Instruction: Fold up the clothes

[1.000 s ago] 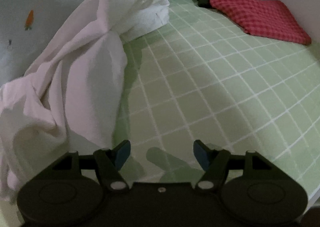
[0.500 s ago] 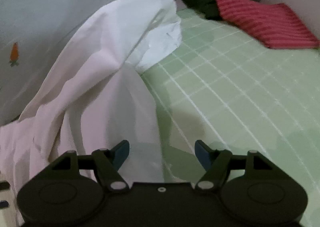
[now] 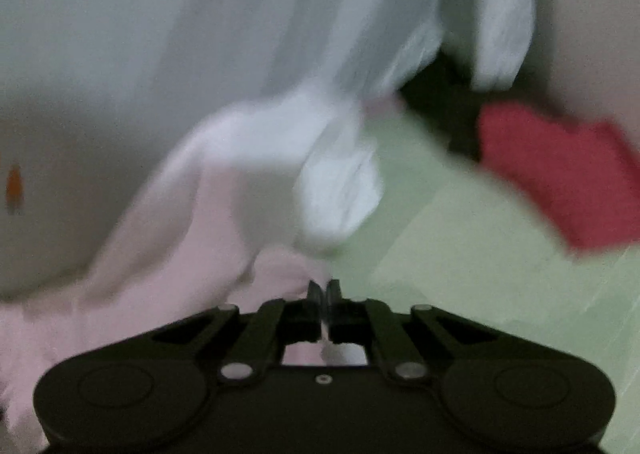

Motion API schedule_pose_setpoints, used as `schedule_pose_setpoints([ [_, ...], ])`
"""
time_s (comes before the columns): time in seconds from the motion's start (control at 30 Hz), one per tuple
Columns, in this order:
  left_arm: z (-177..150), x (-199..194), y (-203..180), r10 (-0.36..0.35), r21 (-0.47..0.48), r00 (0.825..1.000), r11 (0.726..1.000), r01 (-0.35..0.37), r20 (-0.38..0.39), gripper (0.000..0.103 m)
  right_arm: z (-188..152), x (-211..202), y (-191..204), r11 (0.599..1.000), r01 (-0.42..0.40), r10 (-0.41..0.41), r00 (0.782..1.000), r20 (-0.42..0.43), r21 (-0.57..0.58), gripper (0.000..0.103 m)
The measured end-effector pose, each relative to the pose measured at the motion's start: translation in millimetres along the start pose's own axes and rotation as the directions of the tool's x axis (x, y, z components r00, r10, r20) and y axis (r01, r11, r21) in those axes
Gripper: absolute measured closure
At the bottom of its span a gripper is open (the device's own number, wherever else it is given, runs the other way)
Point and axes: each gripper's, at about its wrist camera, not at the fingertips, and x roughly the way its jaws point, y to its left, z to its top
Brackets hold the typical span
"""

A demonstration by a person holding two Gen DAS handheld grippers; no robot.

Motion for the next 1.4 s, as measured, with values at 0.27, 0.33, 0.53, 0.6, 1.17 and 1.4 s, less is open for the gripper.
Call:
schedule_pose_setpoints([
  [0.27,6,-78,14,0.056,0.063,0.982,0.996,-0.068,0.179,0.094,27,-87,-40,0.991,0.130,-0.132,0.959,0.251,0.025,0.101],
  [0.33,-11,-75,22,0.084,0.042,0.987,0.995,-0.090,0.138,0.094,4,-84,-52,0.987,0.161,-0.162,0.971,0.176,0.021,0.101],
  [0.53,-69,-64,51,0.126,-0.050,0.992,0.991,-0.127,-0.022,0.093,-72,-60,-75,0.982,0.188,-0.186,0.979,-0.086,0.014,0.101],
  [0.6,-79,-64,60,0.119,-0.074,0.992,0.990,-0.122,-0.050,0.093,-81,-59,-73,0.982,0.187,-0.182,0.977,-0.114,0.027,0.100],
  [1.17,-51,-71,45,-0.004,-0.121,1.000,0.993,0.003,-0.006,0.021,-64,-52,-50,0.984,0.173,-0.168,0.981,-0.095,0.048,0.030],
  [1.4,-31,-19,32,-0.119,-0.191,0.986,0.977,0.096,-0.114,0.020,-68,-44,-41,0.980,0.196,-0.192,0.974,-0.121,0.025,0.027],
])
